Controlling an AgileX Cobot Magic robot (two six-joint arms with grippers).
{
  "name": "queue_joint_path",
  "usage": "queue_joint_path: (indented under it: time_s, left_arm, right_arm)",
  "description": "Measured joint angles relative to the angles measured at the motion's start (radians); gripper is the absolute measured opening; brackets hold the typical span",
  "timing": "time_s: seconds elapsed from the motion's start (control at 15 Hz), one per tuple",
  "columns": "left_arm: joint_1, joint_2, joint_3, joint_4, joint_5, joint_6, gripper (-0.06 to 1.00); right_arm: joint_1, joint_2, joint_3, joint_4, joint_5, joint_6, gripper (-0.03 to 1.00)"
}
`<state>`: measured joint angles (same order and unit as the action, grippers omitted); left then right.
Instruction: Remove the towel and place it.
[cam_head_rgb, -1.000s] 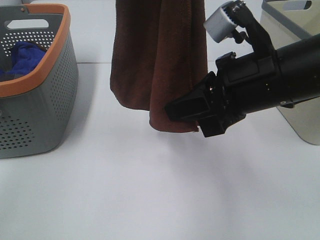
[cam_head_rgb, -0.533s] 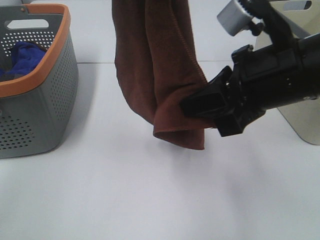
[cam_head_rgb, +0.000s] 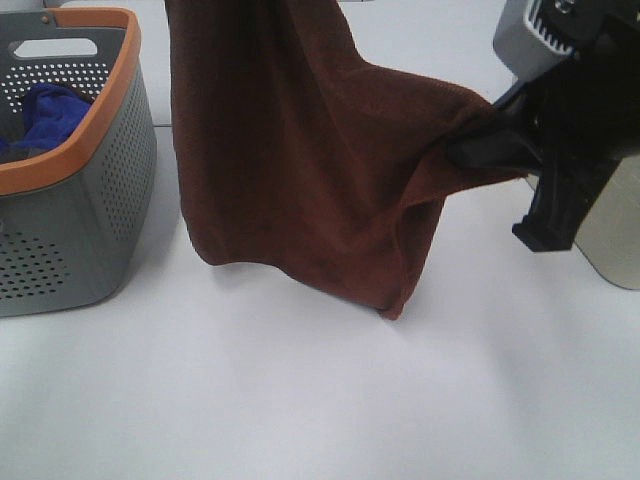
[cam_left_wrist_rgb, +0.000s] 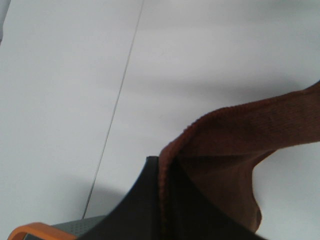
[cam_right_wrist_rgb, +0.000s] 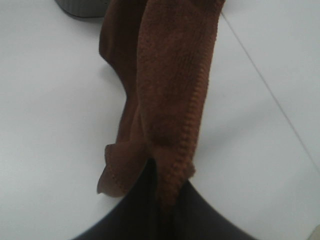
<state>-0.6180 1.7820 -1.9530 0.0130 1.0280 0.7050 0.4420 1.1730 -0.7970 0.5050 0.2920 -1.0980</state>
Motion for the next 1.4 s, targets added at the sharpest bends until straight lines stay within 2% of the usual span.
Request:
queue_joint_path:
  time_s: [0.07, 0.2, 0.4, 0.6, 0.73, 0.8, 0.93, 1.2, 1.33, 1.4]
  left_arm:
    - [0.000, 0.010, 0.000, 0.022, -0.016, -0.027, 0.00]
    - [0.008, 0.054, 0.000, 0.123, -0.103, -0.136, 0.00]
    - [0.078, 0.140, 0.000, 0.161, -0.259, -0.211, 0.00]
    - [0.190, 0.229, 0.000, 0.174, -0.550, -0.275, 0.00]
    - [0.222, 0.281, 0.000, 0.175, -0.737, -0.285, 0.00]
    - [0.229, 0.308, 0.000, 0.175, -0.812, -0.288, 0.00]
    - [0.237, 0.368, 0.000, 0.178, -0.903, -0.288, 0.00]
    - [0.244, 0.451, 0.000, 0.193, -0.963, -0.256, 0.00]
    - [0.238, 0.461, 0.000, 0.195, -0.925, -0.256, 0.00]
    - [0.230, 0.461, 0.000, 0.198, -0.868, -0.254, 0.00]
  right_arm:
    - [0.000, 0.015, -0.017, -0.015, -0.010, 0.000, 0.00]
    - [0.000, 0.105, -0.094, -0.080, -0.078, 0.000, 0.00]
    - [-0.022, 0.276, -0.211, -0.113, -0.185, 0.000, 0.00]
    - [-0.116, 0.485, -0.474, -0.118, -0.317, 0.000, 0.00]
    - [-0.143, 0.613, -0.658, -0.121, -0.339, -0.025, 0.00]
    - [-0.149, 0.685, -0.753, -0.121, -0.342, -0.034, 0.00]
    - [-0.166, 0.779, -0.851, -0.120, -0.343, -0.038, 0.00]
    - [-0.227, 0.909, -0.893, -0.117, -0.292, -0.043, 0.00]
    - [-0.233, 0.911, -0.896, -0.108, -0.184, -0.044, 0.00]
    - [-0.233, 0.911, -0.896, -0.107, -0.066, -0.044, 0.00]
